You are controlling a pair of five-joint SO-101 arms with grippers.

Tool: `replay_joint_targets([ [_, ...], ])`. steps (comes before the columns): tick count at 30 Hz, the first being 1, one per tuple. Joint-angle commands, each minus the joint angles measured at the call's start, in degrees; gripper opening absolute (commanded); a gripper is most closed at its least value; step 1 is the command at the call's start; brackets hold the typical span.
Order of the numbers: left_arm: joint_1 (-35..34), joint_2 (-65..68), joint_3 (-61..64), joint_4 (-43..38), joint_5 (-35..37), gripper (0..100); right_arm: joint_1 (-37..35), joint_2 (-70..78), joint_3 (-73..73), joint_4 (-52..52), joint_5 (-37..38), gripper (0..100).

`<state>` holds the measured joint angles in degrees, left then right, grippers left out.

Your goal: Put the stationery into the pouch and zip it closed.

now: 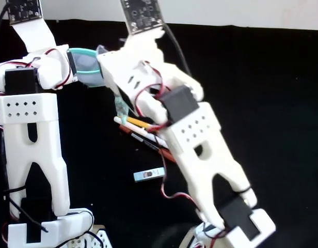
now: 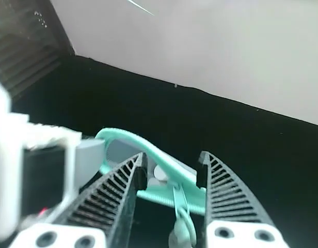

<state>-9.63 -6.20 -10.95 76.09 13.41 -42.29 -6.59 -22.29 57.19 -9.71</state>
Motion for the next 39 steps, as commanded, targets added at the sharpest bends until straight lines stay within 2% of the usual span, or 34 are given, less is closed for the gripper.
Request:
replay_joint_targets([
  [1,-0.1,0.9,0.0,-0.5,-0.4,1,0.6,-6.7,-1.0,3.6,1.3,16.3],
  [12,-0.1,0.9,0.1,-0.4,-0.4,1,-0.9,-9.2,0.7,18.2,2.4,16.3],
  [17,-0.1,0.9,0.1,-0.4,-0.4,1,-7.9,-9.3,7.3,22.4,15.0,16.3],
  [20,-0.1,0.9,0.1,-0.3,-0.4,1,-11.6,-9.3,12.7,23.7,19.7,16.3],
  [30,-0.1,0.9,0.1,-0.1,-0.4,1,-12.9,-8.7,36.4,12.1,28.4,16.3],
  [39,0.0,0.9,0.1,-0.1,-0.4,1,-10.9,-8.6,50.4,3.8,34.8,16.3],
])
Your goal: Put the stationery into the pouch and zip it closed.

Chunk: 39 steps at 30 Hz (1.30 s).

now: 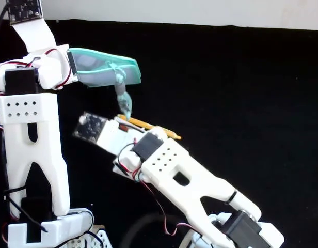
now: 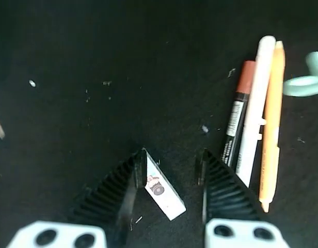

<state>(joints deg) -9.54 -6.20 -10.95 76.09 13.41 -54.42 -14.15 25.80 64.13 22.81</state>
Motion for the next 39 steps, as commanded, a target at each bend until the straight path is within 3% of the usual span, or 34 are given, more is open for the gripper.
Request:
replay_joint_targets([
  [1,0.0,0.9,0.1,-0.1,-0.4,1,1.3,-1.0,3.9,-4.1,2.9,16.3],
  [8,0.1,0.9,0.1,-0.1,-0.4,1,1.5,-0.9,14.2,-11.6,8.4,16.3],
  [16,0.1,0.9,0.1,-0.1,-0.4,1,1.5,5.6,14.5,-13.6,14.9,16.3],
  [23,-0.1,0.9,0.1,-0.1,-0.4,1,1.5,12.4,14.5,-21.3,15.1,16.3],
  [39,-0.1,0.9,0.1,-0.1,-0.4,1,1.7,14.5,14.6,-21.7,15.2,16.2],
])
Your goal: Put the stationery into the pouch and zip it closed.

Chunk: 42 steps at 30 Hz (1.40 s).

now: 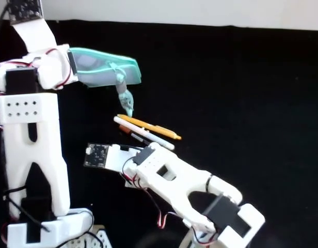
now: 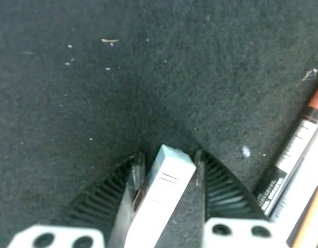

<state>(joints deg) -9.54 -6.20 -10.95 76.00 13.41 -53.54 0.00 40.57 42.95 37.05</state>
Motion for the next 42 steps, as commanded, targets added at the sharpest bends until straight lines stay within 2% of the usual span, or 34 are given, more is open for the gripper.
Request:
replay_joint_targets([
  [1,-0.1,0.9,0.1,0.0,-0.4,1,0.7,0.4,-0.1,-0.5,1.0,15.9],
  [3,-0.1,0.9,0.1,0.0,-0.4,1,0.7,0.4,-0.1,-0.5,1.0,11.6],
  [5,-0.1,0.9,0.1,0.0,-0.4,1,0.7,0.4,-0.1,-0.5,0.5,0.0],
  [10,-0.1,0.9,0.1,0.0,-0.4,1,0.9,0.0,-0.1,-0.3,0.3,0.9],
  [17,-0.1,0.9,0.1,0.0,-0.4,1,3.4,-0.2,-7.2,0.0,-8.0,0.9],
  [28,-0.1,0.9,0.1,0.0,-0.4,1,7.5,-0.7,-20.2,8.0,-19.4,0.8],
  [42,0.2,0.9,0.1,0.0,-0.5,1,9.4,-18.6,-21.7,7.1,-31.5,0.8],
])
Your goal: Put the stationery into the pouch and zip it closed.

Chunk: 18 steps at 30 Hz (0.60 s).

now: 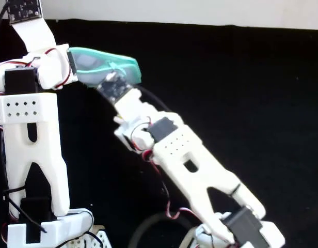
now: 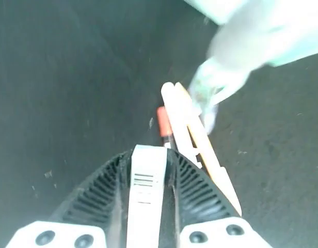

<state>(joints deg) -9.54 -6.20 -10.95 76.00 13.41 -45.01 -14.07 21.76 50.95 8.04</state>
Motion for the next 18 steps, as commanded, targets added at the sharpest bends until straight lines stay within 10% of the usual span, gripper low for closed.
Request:
replay_joint_targets([
  [1,0.2,0.9,0.1,0.0,-0.5,1,0.8,-5.0,-3.1,-1.6,-3.2,0.8],
  [18,0.2,0.9,0.1,0.0,-0.6,1,0.8,-4.4,-23.6,-2.9,-8.4,0.8],
])
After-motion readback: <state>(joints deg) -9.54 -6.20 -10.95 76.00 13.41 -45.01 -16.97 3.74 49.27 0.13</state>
